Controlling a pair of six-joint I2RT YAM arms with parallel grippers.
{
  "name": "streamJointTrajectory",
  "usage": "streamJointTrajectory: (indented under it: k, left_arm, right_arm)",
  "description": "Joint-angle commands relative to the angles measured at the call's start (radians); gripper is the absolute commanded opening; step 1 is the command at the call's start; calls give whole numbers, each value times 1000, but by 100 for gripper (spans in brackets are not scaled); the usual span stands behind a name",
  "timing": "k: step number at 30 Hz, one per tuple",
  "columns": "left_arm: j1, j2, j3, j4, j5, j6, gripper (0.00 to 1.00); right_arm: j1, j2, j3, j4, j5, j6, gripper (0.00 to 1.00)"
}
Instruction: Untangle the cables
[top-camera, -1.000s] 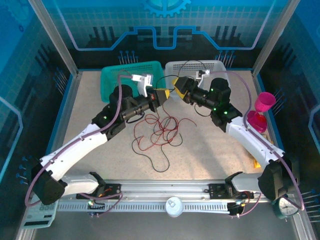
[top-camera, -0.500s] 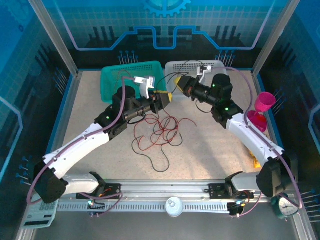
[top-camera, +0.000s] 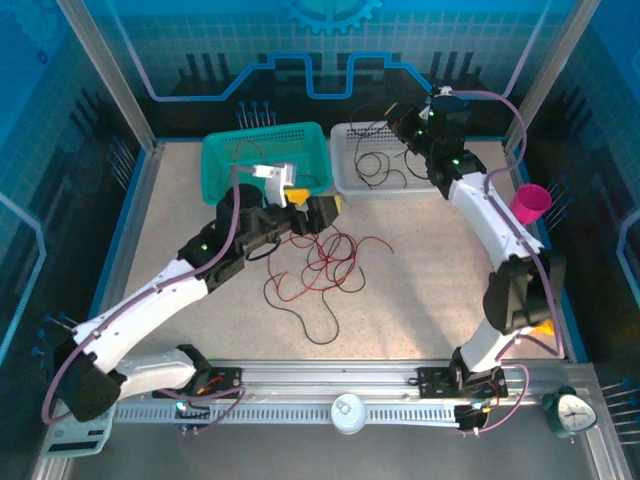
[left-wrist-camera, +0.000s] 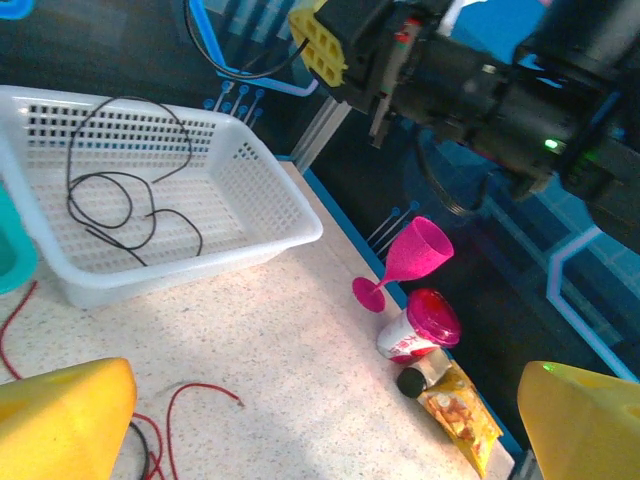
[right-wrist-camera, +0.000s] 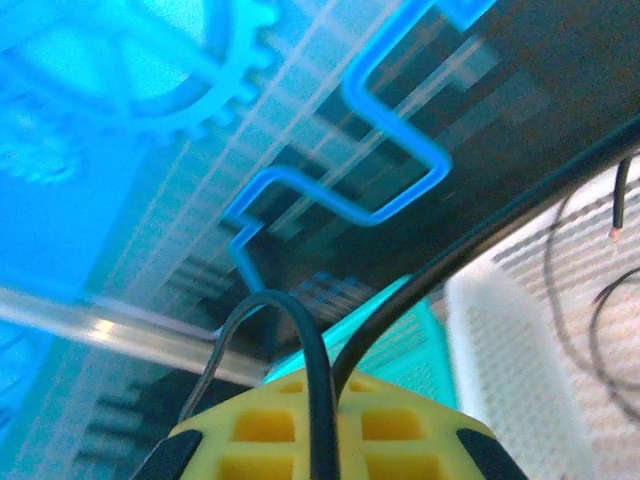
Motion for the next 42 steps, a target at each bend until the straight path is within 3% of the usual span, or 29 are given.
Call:
streamJointTrajectory:
  k: [1, 10, 18, 19, 22, 23, 26, 31, 36, 42]
  left_arm:
    - [-5, -53, -31, -30, -67, 12, 99]
    - [-2, -88, -51, -39, -83, 10, 99]
    - [-2, -61, -33, -38, -61, 3, 99]
    - [-2, -60, -30, -37, -59, 2, 99]
    - [-1, -54, -30, -36, -51, -1, 99]
    - [-2, -52, -30, -37, -49, 0, 99]
    - [-1, -48, -22, -49, -45, 7, 99]
    - [-2, -46, -9, -72, -47, 20, 99]
    - [-2, -49, 5, -105, -57, 20, 99]
    - [-2, -52, 12, -164, -75, 14, 99]
  right_arm:
    - [-42, 124, 116, -99, 101, -61, 0]
    - [-102, 480, 376, -242, -22, -23, 0]
    - [-103, 576, 406, -304, -28, -20, 0]
    - [-104, 577, 408, -313, -32, -23, 4]
    - [-110, 564, 412, -336, -55, -35, 52]
    - [-110, 550, 417, -353, -54, -44, 63]
    - [-111, 500, 432, -408, -44, -77, 79]
    - [-110, 410, 414, -486, -36, -100, 84]
    - [-81, 320, 382, -562, 31, -133, 84]
    - [-47, 253, 354, -579, 6, -174, 82]
